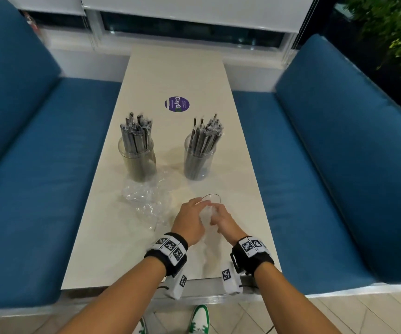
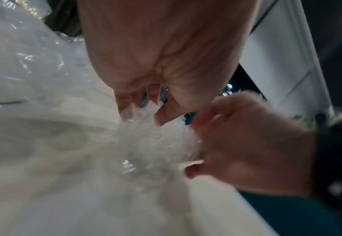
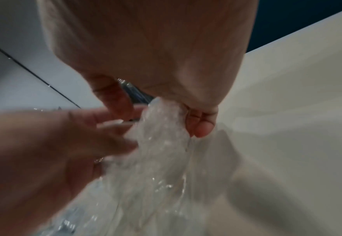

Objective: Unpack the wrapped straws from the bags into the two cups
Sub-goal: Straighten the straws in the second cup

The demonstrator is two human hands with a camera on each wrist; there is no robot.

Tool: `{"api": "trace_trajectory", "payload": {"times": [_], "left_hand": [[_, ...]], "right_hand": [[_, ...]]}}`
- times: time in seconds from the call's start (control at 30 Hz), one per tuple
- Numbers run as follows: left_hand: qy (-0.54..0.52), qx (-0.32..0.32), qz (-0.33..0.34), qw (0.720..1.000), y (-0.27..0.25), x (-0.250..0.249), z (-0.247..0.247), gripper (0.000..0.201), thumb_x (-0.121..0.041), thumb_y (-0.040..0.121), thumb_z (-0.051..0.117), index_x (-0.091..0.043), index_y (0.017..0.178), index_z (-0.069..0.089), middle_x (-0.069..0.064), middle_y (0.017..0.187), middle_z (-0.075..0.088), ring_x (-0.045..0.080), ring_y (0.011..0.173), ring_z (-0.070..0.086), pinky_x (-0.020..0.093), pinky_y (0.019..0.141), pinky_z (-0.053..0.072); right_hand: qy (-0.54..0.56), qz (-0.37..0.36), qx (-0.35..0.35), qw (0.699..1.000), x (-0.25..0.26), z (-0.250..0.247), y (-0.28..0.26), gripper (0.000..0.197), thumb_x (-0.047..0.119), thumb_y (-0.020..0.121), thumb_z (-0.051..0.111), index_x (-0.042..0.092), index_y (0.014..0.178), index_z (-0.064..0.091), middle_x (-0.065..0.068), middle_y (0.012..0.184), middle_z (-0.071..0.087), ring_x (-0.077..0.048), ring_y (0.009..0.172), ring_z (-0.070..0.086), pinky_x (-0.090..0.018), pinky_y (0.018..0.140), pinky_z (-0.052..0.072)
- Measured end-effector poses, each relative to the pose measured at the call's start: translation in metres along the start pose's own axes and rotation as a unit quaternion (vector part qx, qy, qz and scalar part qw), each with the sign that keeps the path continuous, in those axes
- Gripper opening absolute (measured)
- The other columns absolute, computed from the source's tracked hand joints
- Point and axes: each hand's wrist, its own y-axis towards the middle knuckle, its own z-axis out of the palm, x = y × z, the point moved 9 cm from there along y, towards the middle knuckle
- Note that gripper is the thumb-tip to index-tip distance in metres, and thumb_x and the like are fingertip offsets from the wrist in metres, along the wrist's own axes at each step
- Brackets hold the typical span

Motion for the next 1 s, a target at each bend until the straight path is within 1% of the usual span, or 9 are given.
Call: {"api": "trace_trajectory", "payload": {"times": [0.1, 0.17, 0.23, 0.4, 0.53, 0.63, 0.8, 0.9, 1.0], "left_hand": [[0.069, 0.015, 0.008, 0.997, 0.004, 0.014, 0.010, 0.071, 0.006, 0.097, 0.054, -0.029, 0.160, 0.046, 0.002, 0.163, 0.045, 0.022, 0.151, 0.035, 0.028, 0.121, 0.031], [0.123, 0.029, 0.016, 0.992, 0.007, 0.016, 0.015, 0.070, 0.002, 0.097, 0.055, -0.028, 0.160, 0.045, 0.001, 0.162, 0.048, 0.023, 0.149, 0.037, 0.032, 0.118, 0.038], [0.143, 0.021, 0.005, 0.990, 0.010, 0.013, 0.013, 0.070, -0.004, 0.095, 0.057, -0.028, 0.160, 0.045, -0.001, 0.163, 0.045, 0.024, 0.148, 0.037, 0.035, 0.118, 0.037], [0.113, -0.077, -0.007, 0.991, 0.009, -0.009, -0.018, 0.070, -0.007, 0.088, 0.057, -0.025, 0.155, 0.053, -0.003, 0.162, 0.048, 0.025, 0.147, 0.038, 0.040, 0.119, 0.029], [0.037, -0.144, -0.005, 0.989, 0.012, -0.019, -0.046, 0.060, 0.001, 0.084, 0.056, -0.020, 0.139, 0.064, -0.001, 0.146, 0.060, 0.025, 0.135, 0.048, 0.038, 0.112, 0.035], [0.007, -0.174, 0.011, 0.985, 0.020, -0.026, -0.069, 0.049, 0.002, 0.088, 0.055, -0.018, 0.131, 0.066, 0.003, 0.136, 0.063, 0.027, 0.128, 0.051, 0.040, 0.109, 0.042], [-0.055, -0.193, -0.024, 0.979, 0.053, -0.027, -0.118, 0.042, -0.016, 0.097, 0.066, -0.011, 0.137, 0.057, 0.008, 0.136, 0.058, 0.029, 0.125, 0.057, 0.048, 0.108, 0.049], [-0.066, -0.162, -0.050, 0.983, 0.083, -0.030, -0.134, 0.073, -0.034, 0.090, 0.078, -0.010, 0.151, 0.044, 0.012, 0.145, 0.050, 0.033, 0.132, 0.055, 0.051, 0.112, 0.048], [-0.036, -0.113, -0.060, 0.991, 0.108, -0.038, -0.135, 0.120, -0.040, 0.078, 0.092, -0.010, 0.167, 0.017, 0.013, 0.168, 0.024, 0.032, 0.157, 0.028, 0.048, 0.127, 0.031]], "right_hand": [[-0.137, 0.001, 0.032, 0.990, -0.007, -0.008, -0.001, 0.075, 0.028, 0.078, 0.052, 0.024, 0.153, 0.044, -0.008, 0.143, 0.038, -0.028, 0.136, 0.031, -0.042, 0.119, 0.031], [-0.199, -0.023, 0.032, 0.979, -0.009, -0.014, 0.000, 0.068, 0.019, 0.092, 0.058, 0.023, 0.157, 0.039, -0.011, 0.145, 0.030, -0.031, 0.138, 0.027, -0.038, 0.121, 0.029], [-0.190, -0.048, 0.020, 0.980, -0.006, -0.020, -0.002, 0.072, 0.020, 0.090, 0.064, 0.025, 0.157, 0.038, -0.009, 0.142, 0.030, -0.030, 0.138, 0.030, -0.039, 0.121, 0.033], [-0.139, -0.124, -0.010, 0.982, 0.036, -0.057, -0.016, 0.074, 0.036, 0.073, 0.060, 0.031, 0.146, 0.049, 0.002, 0.129, 0.042, -0.020, 0.127, 0.037, -0.040, 0.113, 0.041], [-0.169, -0.196, -0.022, 0.966, 0.085, -0.084, -0.023, 0.058, 0.016, 0.086, 0.067, 0.028, 0.141, 0.054, 0.002, 0.124, 0.049, -0.019, 0.113, 0.042, -0.011, 0.089, 0.039], [-0.181, -0.272, -0.091, 0.941, 0.133, -0.109, -0.030, 0.047, 0.008, 0.087, 0.066, 0.024, 0.130, 0.064, 0.001, 0.119, 0.056, -0.018, 0.102, 0.051, -0.001, 0.081, 0.035], [-0.168, -0.366, -0.181, 0.897, 0.213, -0.134, -0.024, 0.034, 0.012, 0.086, 0.065, 0.023, 0.118, 0.069, 0.000, 0.114, 0.061, -0.016, 0.098, 0.053, -0.012, 0.088, 0.043], [-0.220, -0.400, -0.207, 0.865, 0.251, -0.132, -0.005, 0.047, 0.033, 0.085, 0.066, 0.027, 0.131, 0.061, -0.001, 0.121, 0.055, -0.020, 0.114, 0.046, -0.040, 0.101, 0.045], [-0.362, -0.378, -0.194, 0.830, 0.267, -0.113, 0.028, 0.081, 0.070, 0.080, 0.066, 0.044, 0.152, 0.039, -0.006, 0.150, 0.041, -0.030, 0.136, 0.036, -0.054, 0.109, 0.039]]}}
